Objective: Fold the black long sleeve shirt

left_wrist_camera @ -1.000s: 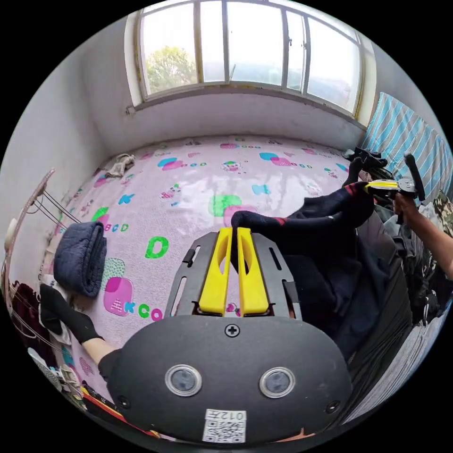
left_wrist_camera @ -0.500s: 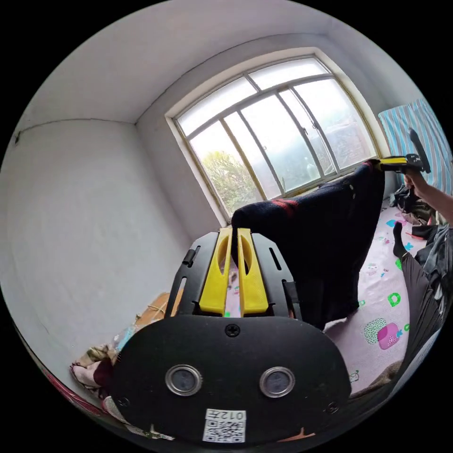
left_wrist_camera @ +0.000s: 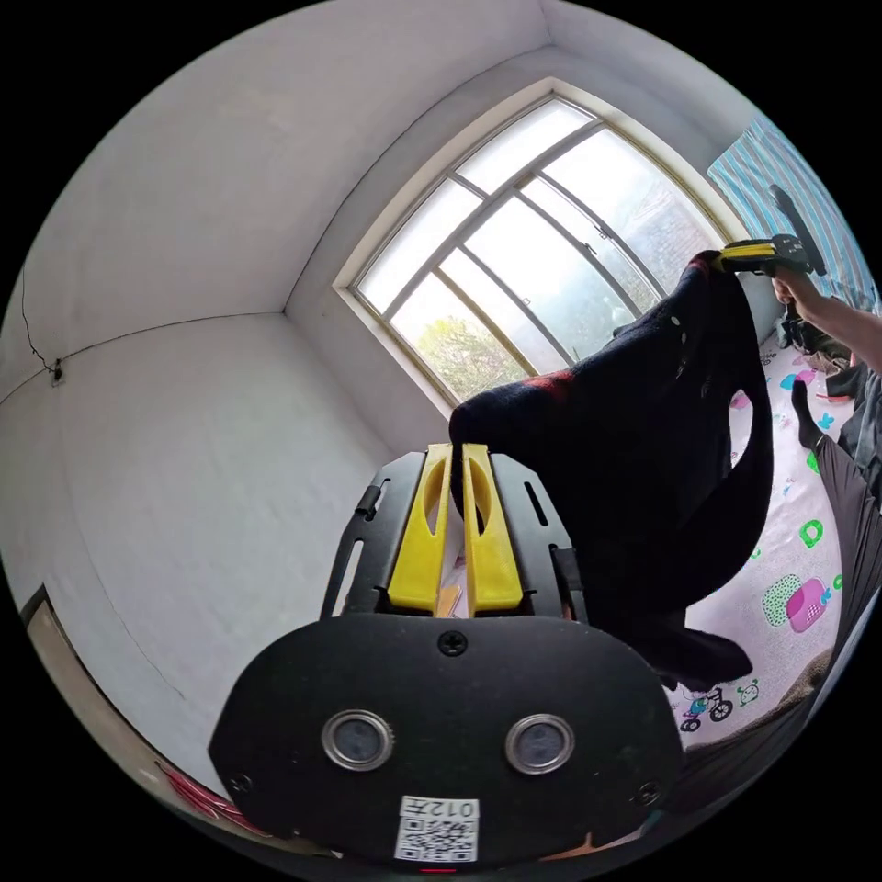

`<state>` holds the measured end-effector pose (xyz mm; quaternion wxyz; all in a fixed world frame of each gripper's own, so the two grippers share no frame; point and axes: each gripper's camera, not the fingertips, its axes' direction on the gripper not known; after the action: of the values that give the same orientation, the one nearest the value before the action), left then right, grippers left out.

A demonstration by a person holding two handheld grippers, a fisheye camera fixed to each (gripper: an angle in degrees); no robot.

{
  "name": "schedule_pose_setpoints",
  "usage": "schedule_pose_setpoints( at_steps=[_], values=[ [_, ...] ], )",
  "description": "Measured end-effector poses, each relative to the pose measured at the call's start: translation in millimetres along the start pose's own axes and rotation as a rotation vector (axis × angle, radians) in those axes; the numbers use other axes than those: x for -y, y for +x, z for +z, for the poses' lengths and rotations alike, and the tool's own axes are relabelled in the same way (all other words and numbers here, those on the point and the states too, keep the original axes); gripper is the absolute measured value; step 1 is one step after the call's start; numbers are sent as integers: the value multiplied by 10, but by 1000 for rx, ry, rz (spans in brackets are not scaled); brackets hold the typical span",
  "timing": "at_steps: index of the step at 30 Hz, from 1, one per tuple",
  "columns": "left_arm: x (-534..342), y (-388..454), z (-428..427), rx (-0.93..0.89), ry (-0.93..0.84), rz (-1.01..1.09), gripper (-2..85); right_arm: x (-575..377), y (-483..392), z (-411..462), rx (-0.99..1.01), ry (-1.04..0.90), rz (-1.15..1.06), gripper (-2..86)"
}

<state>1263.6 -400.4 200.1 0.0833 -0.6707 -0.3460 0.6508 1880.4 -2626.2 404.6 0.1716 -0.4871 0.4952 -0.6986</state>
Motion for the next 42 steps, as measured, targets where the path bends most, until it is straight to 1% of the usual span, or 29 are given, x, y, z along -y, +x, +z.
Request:
schedule_pose_setpoints(
  at_steps=[5,8,11,13,14,15,16,17,18,19,20,21,22,23,24,25,27,28,29,30,31,33,34,35,36,37,39,42],
  values=[
    [119,51,-87,-1,16,19,0,-85,137,20,29,24,22,-6],
    [180,55,204,-30,-9,19,1,-244,188,391,30,-25,2,-3],
    [219,57,798,-68,-62,-3,1,-512,327,993,46,-95,9,0],
    [231,108,1488,-118,-133,-6,1,-732,407,1476,38,-149,2,2],
    [231,140,1692,-125,-156,5,1,-899,473,1878,39,-197,1,3],
    [220,225,2142,-138,-210,31,2,-1081,553,2344,43,-251,4,5],
    [196,316,2640,-163,-268,48,2,-1181,587,2598,41,-276,0,7],
    [178,366,2911,-175,-299,53,2,-1410,652,3173,34,-338,-6,10],
    [117,486,3495,-193,-371,61,2,-1679,730,3807,25,-416,0,15],
    [11,598,4114,-215,-467,31,2,-1834,757,4132,19,-463,-10,22],
    [-61,648,4417,-217,-527,8,2,-2165,848,4738,-6,-594,24,35],
    [-236,714,4949,-169,-654,-60,2,-2528,997,5192,-36,-714,126,41],
    [-427,740,5330,-127,-751,-138,3,-2710,1070,5332,-30,-755,176,43],
    [-517,753,5464,-138,-779,-161,3,-3065,1207,5449,29,-786,266,42],
    [-689,760,5656,-208,-806,-220,4,-3443,1333,5432,96,-805,346,41],
    [-859,760,5780,-315,-817,-289,4,-3646,1385,5388,125,-814,380,41],
    [-1117,816,5860,-461,-820,-352,7,-4511,1467,5046,198,-893,423,35],
    [-1285,917,5859,-540,-836,-351,7,-4728,1467,4914,209,-915,425,31],
    [-1367,984,5844,-579,-851,-343,7,-5156,1443,4608,259,-960,417,23],
    [-1526,1145,5781,-656,-879,-319,8,-5577,1406,4260,295,-1023,407,18],
    [-1667,1334,5686,-734,-916,-270,8,-5777,1385,4068,307,-1054,400,16],
    [-1855,1588,5495,-801,-965,-227,8,-6488,1289,3248,351,-1174,352,11],
    [-1955,1743,5361,-854,-992,-209,9,-6644,1269,3039,356,-1204,337,10],
    [-1994,1812,5299,-880,-1005,-205,9,-6923,1247,2636,366,-1262,310,9],
    [-2054,1922,5184,-918,-1024,-228,9,-7172,1239,2257,377,-1317,283,8],
    [-2084,2012,5089,-965,-1030,-260,9,-7286,1240,2077,379,-1343,270,7],
    [-2094,2138,5006,-1009,-1049,-280,9,-7656,1280,1437,388,-1428,238,4],
    [-2050,2288,4995,-1005,-1104,-226,8,-7919,1347,806,403,-1492,197,1]
  ],
)
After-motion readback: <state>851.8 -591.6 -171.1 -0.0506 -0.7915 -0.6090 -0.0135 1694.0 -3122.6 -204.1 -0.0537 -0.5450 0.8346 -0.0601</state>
